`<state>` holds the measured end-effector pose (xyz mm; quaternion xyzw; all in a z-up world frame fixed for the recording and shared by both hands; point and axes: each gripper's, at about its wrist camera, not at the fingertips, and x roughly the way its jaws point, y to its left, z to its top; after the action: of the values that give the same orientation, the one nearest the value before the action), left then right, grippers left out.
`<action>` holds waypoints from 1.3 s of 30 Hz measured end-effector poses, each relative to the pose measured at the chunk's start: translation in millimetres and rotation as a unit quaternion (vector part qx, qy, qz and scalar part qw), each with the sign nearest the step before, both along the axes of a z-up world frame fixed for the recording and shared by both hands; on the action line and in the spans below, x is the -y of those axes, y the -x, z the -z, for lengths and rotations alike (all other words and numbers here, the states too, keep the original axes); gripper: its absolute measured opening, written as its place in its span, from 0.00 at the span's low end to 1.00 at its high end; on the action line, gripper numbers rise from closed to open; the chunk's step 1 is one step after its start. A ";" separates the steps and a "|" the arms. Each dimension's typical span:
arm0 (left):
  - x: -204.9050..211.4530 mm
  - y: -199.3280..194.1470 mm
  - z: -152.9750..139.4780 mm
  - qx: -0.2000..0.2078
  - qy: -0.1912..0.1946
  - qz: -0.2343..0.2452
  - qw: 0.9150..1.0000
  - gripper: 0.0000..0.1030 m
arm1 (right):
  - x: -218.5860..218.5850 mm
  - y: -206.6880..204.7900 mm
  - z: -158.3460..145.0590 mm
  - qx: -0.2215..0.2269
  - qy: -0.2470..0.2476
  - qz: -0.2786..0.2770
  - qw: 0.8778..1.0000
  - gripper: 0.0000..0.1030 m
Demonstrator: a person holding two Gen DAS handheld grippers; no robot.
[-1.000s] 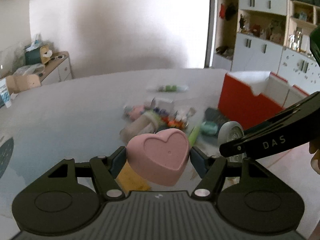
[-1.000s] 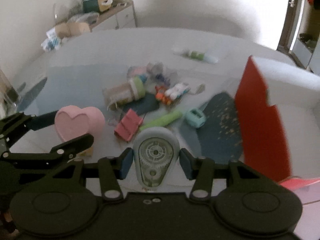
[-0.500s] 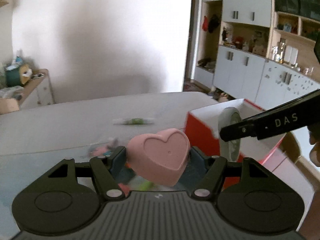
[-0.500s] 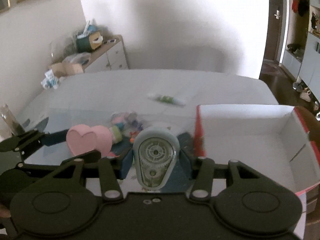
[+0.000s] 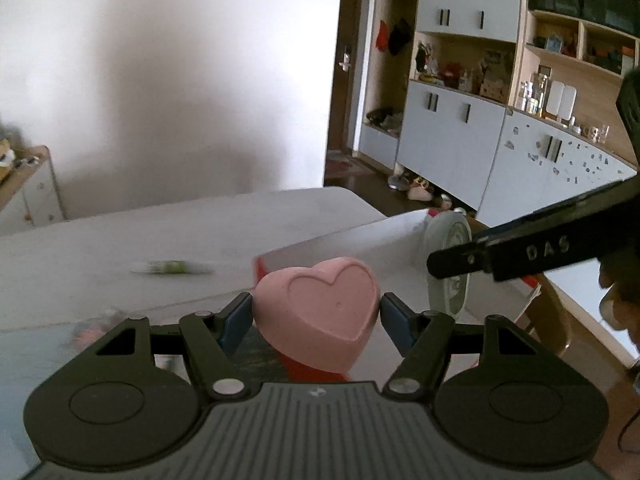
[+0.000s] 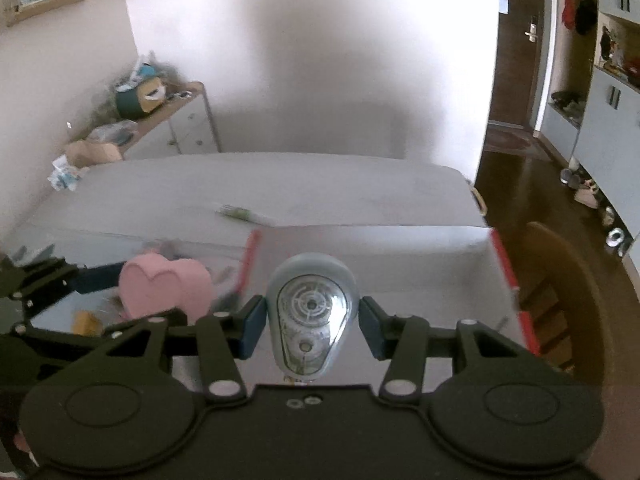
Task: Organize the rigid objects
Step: 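Carry the heart and tape into the red box with both tools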
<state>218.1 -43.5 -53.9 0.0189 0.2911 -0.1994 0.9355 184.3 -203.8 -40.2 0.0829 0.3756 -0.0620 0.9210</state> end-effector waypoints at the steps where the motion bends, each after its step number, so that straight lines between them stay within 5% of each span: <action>1: 8.9 -6.3 2.5 -0.008 0.001 0.003 1.000 0.68 | 8.0 0.9 3.7 -0.003 0.000 0.002 1.000 0.48; 10: 66.3 -57.5 23.2 -0.057 -0.012 -0.012 0.998 0.68 | 60.1 6.6 38.9 -0.038 -0.002 0.000 0.999 0.48; 23: 123.9 -127.3 62.6 -0.130 -0.048 -0.006 0.990 0.68 | 77.6 -15.7 75.2 -0.092 0.012 -0.043 0.995 0.48; 39: 163.6 -183.2 108.5 -0.240 -0.081 0.016 0.967 0.68 | 81.0 -42.5 111.7 -0.154 0.008 -0.061 0.986 0.48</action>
<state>401.3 -207.1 -162.5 0.0507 0.5216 -0.1886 0.8305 226.8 -284.9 -151.9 0.0418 0.5164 -0.0211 0.8551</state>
